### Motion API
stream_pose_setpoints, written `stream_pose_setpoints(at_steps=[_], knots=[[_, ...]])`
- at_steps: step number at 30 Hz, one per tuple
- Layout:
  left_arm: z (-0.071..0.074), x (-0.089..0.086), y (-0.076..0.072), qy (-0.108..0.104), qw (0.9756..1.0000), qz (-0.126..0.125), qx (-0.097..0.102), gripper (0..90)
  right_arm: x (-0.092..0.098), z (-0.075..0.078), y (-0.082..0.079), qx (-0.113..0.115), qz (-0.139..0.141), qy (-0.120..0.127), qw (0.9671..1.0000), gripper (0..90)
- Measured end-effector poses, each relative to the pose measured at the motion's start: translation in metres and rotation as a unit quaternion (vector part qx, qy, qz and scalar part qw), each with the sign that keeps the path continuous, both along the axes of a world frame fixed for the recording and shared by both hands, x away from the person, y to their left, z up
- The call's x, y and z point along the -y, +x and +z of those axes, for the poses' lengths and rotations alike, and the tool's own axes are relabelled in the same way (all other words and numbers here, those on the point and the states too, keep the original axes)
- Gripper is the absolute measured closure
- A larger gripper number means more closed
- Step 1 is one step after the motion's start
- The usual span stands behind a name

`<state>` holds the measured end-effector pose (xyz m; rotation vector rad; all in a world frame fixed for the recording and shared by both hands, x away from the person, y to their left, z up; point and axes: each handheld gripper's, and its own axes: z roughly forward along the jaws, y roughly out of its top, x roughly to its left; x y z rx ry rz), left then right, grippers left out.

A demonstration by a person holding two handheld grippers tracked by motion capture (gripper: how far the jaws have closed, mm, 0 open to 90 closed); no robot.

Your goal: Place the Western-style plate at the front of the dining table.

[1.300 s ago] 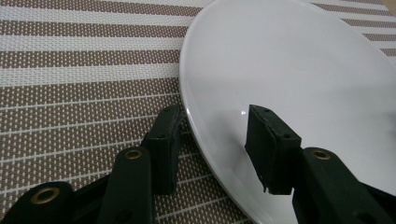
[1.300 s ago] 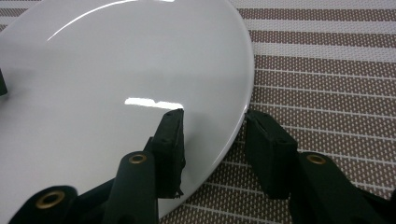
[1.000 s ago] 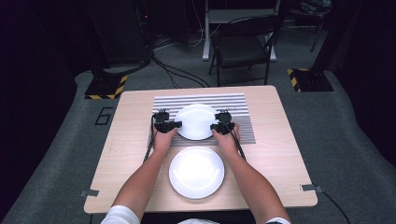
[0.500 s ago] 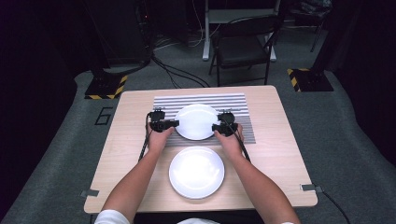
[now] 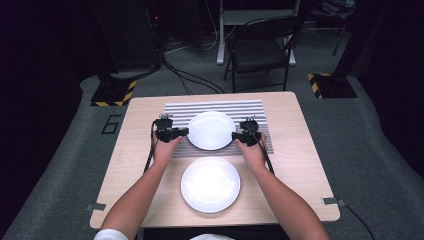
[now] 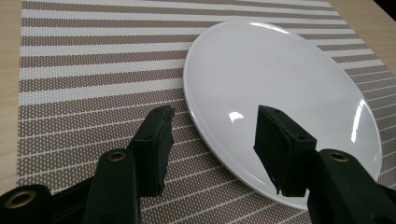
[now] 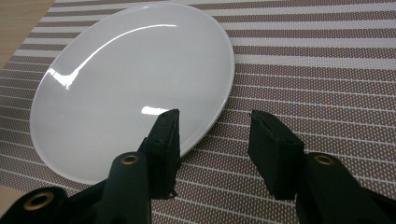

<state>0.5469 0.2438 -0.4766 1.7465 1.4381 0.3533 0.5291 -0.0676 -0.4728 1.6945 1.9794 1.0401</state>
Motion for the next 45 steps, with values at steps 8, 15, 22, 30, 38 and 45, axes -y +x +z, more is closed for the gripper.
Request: stream_pose_setpoints(at_steps=[8, 15, 22, 30, 38, 45], knots=[[0.012, -0.010, -0.014, 0.003, 0.9998, -0.010, 0.018, 46.2, 0.001, 0.008, -0.015, 0.011, 0.014, 0.000, 0.9998, 53.2], [0.022, -0.020, -0.029, -0.007, 0.9995, -0.009, 0.028, 46.1, 0.003, 0.020, -0.034, 0.020, 0.034, 0.004, 0.9992, 53.1], [0.030, -0.025, -0.044, -0.012, 0.9991, -0.019, 0.037, 46.1, 0.006, 0.030, -0.048, 0.031, 0.048, 0.019, 0.9982, 53.1], [0.032, -0.033, -0.063, -0.007, 0.9986, -0.031, 0.042, 46.0, 0.011, 0.035, -0.068, 0.034, 0.059, 0.031, 0.9972, 52.5], [0.031, -0.035, -0.083, -0.010, 0.9984, -0.038, 0.041, 45.7, 0.018, 0.033, -0.089, 0.040, 0.067, 0.026, 0.9966, 51.1], [0.030, -0.041, -0.107, -0.009, 0.9978, -0.052, 0.040, 45.0, 0.029, 0.024, -0.113, 0.037, 0.071, 0.032, 0.9962, 50.8]])
